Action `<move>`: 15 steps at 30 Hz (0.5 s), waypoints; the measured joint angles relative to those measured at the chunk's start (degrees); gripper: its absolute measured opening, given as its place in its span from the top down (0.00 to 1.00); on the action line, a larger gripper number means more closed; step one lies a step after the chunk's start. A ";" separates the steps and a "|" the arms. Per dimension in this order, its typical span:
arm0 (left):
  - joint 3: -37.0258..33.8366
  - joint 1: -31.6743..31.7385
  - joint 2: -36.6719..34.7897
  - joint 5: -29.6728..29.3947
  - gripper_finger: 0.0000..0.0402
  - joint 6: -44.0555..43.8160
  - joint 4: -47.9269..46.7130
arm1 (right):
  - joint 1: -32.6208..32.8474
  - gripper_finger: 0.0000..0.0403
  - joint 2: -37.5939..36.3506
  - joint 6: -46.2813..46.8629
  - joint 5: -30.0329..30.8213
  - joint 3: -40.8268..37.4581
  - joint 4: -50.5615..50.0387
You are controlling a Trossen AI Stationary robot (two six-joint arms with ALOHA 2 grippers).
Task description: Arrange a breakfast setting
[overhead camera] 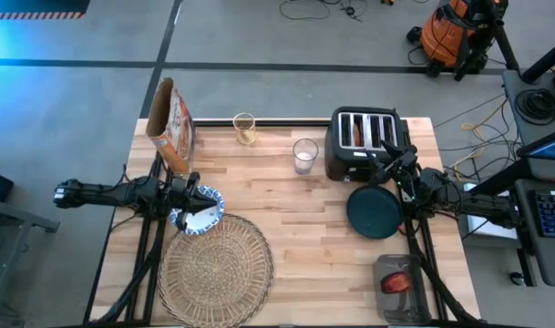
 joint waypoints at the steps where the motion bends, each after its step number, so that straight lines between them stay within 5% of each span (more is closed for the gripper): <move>1: 0.00 -0.01 -0.01 0.00 1.00 -0.01 0.01 | 0.00 0.19 -0.02 0.06 0.00 -0.02 0.02; 15: 0.00 0.00 -0.01 0.00 1.00 0.01 0.01 | -0.04 0.19 -0.04 4.78 0.59 0.17 0.95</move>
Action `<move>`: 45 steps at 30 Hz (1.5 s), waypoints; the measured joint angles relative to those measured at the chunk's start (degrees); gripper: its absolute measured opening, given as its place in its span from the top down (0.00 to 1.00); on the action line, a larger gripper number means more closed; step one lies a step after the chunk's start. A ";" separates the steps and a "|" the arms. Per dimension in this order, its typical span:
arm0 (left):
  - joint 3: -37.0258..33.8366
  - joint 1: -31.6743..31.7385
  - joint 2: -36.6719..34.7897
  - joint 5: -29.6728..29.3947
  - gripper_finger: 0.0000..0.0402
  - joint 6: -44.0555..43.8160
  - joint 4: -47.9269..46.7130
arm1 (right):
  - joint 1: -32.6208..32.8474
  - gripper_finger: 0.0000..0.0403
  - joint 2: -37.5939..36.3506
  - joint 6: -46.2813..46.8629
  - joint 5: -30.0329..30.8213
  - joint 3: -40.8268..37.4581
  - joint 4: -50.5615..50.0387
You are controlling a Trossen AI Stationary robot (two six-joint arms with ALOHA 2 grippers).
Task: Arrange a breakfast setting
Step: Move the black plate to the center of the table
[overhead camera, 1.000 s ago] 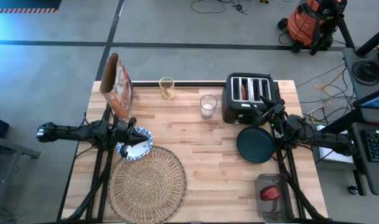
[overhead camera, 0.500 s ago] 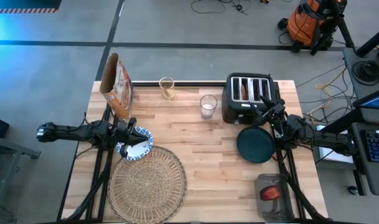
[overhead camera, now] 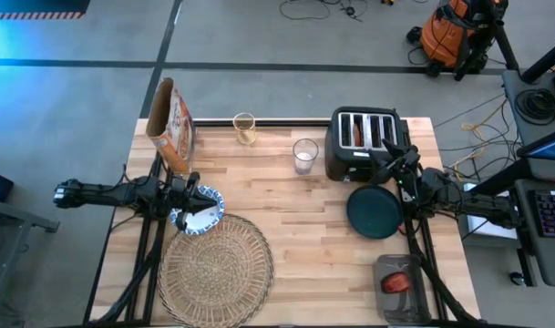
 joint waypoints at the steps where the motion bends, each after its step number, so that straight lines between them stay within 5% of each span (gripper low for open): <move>1: 0.00 -0.01 0.01 0.00 1.00 0.00 -0.01 | 0.00 0.19 -0.01 0.48 0.04 0.03 0.20; 34: 0.00 -0.01 -0.01 0.00 1.00 -0.02 -0.01 | 0.04 0.19 0.02 -0.28 -0.69 -0.15 2.20; 41: 0.00 -0.01 0.01 0.00 1.00 0.00 -0.01 | 0.04 0.19 0.04 -0.50 -3.37 -0.23 3.93; 45: 0.00 -0.01 0.01 0.00 1.00 0.00 -0.01 | 0.04 0.19 0.04 0.96 -11.72 -0.23 8.48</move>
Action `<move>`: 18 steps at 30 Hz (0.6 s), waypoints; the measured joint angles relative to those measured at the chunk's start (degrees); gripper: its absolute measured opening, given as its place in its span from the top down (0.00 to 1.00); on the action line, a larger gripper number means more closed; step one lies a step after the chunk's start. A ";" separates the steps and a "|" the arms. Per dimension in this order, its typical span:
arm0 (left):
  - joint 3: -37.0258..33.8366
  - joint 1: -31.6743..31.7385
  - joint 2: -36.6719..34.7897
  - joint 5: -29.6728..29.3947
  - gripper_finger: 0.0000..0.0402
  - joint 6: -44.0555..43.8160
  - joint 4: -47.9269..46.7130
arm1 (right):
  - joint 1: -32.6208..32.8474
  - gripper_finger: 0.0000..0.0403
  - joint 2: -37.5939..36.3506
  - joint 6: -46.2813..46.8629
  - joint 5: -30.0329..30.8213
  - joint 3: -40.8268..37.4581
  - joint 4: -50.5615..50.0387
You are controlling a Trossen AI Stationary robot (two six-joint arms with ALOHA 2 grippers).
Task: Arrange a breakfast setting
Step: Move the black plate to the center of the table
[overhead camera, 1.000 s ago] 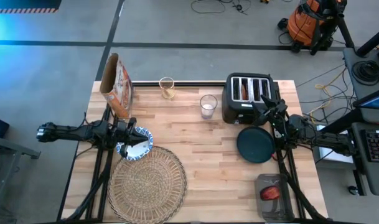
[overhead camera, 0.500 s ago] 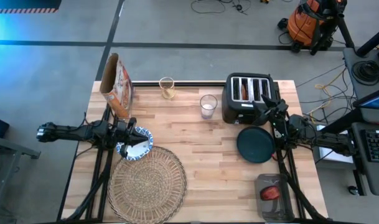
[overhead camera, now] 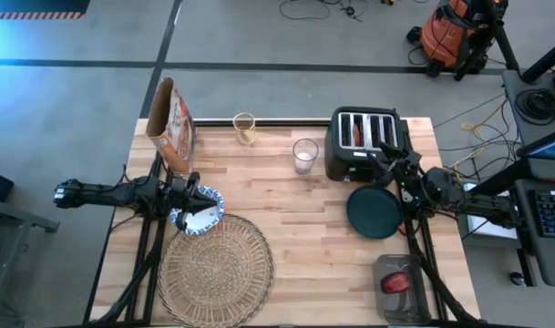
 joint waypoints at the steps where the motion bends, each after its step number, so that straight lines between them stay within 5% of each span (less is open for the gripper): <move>1: 0.00 0.02 0.00 0.00 1.00 -0.02 0.02 | 0.00 0.19 0.00 -0.02 -2.25 0.00 1.85; 8: 0.00 0.02 -0.02 0.00 1.00 -0.02 0.00 | 0.00 0.19 0.17 -2.01 -8.71 0.00 7.35; 14: 0.00 0.02 -0.01 0.00 1.00 0.00 0.01 | -0.02 0.19 0.39 0.12 2.21 0.00 7.67; 18: 0.00 0.02 0.00 0.00 1.00 0.00 0.00 | 0.00 0.19 0.39 4.72 3.79 0.00 7.41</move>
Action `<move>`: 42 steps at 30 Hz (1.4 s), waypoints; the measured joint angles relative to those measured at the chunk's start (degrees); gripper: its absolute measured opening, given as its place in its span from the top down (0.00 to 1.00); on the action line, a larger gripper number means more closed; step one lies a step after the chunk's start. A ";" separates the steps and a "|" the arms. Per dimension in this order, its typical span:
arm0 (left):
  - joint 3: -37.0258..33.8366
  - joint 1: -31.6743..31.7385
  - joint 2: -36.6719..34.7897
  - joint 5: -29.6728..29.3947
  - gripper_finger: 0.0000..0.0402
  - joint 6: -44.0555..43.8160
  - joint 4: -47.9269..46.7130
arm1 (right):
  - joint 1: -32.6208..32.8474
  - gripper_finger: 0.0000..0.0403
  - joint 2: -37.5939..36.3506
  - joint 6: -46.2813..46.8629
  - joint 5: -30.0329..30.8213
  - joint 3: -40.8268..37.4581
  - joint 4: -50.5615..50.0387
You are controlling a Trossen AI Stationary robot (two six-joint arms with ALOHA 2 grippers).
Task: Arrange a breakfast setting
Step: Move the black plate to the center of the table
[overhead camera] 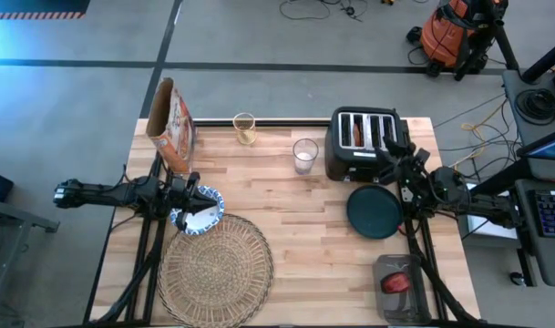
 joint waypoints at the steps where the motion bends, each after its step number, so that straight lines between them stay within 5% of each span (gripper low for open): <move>1: 0.00 -0.01 -0.01 0.00 1.00 -0.02 0.02 | 0.00 0.19 0.00 1.75 0.55 0.00 -0.11; 13: 0.00 -0.02 -0.02 0.00 1.00 -0.02 0.00 | 0.00 0.19 2.71 4.10 -14.35 5.02 0.66; 28: 0.00 -0.02 -0.02 0.00 1.00 -0.01 0.02 | 0.00 0.19 27.18 3.67 -16.47 32.70 -37.57; 42: 0.00 -0.01 -0.02 0.00 1.00 0.03 0.02 | 0.02 0.19 29.83 3.15 -20.35 35.80 -41.16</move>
